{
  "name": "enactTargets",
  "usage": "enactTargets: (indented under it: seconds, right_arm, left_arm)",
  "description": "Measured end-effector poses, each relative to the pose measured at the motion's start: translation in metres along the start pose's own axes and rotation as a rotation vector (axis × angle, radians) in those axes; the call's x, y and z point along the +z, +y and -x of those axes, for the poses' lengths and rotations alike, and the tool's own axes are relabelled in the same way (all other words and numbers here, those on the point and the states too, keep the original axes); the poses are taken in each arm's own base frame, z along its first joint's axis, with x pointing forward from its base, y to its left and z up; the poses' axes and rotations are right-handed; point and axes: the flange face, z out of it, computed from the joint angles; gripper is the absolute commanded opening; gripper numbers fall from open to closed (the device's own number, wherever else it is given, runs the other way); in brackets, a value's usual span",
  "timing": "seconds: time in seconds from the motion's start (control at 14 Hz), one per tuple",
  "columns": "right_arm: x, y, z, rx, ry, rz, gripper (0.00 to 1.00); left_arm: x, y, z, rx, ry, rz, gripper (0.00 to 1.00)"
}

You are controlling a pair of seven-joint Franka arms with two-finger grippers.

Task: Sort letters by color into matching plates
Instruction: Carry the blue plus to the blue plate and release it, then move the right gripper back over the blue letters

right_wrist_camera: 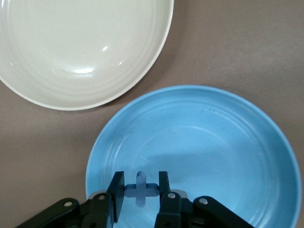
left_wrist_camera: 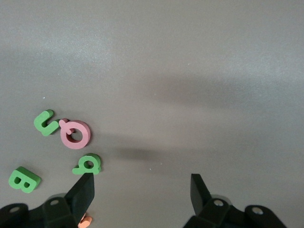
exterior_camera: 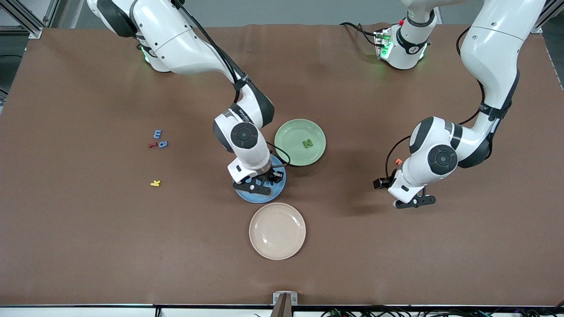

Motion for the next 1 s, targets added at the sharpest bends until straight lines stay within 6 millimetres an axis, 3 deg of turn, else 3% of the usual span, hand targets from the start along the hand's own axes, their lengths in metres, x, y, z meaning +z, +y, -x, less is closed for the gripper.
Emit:
enactTargets:
  seconds: [0.29, 0.36, 0.43, 0.5, 0.86, 1.0]
  right_arm:
    - [0.003, -0.004, 0.004, -0.004, -0.001, 0.0, 0.28]
    - [0.003, -0.005, 0.004, -0.006, -0.001, -0.001, 0.39]
    - [0.003, -0.007, 0.006, -0.009, -0.001, -0.001, 0.62]
    - [0.003, -0.007, 0.007, -0.011, -0.003, 0.0, 0.97]
    - [0.003, -0.003, 0.01, -0.012, -0.05, 0.063, 1.0]
    - [-0.018, 0.002, 0.008, -0.019, -0.093, 0.123, 1.0]
  left_arm:
    - [0.004, -0.001, -0.001, -0.003, -0.006, 0.001, 0.9]
    - [0.006, -0.002, -0.002, -0.004, -0.008, 0.001, 0.9]
    - [0.007, -0.003, -0.002, -0.006, -0.01, 0.001, 0.9]
    - [0.007, -0.004, -0.002, -0.008, -0.011, 0.001, 0.9]
    - [0.011, -0.01, -0.005, -0.018, -0.016, 0.0, 0.9]
    - [0.011, -0.009, -0.005, -0.017, -0.016, 0.001, 0.9]
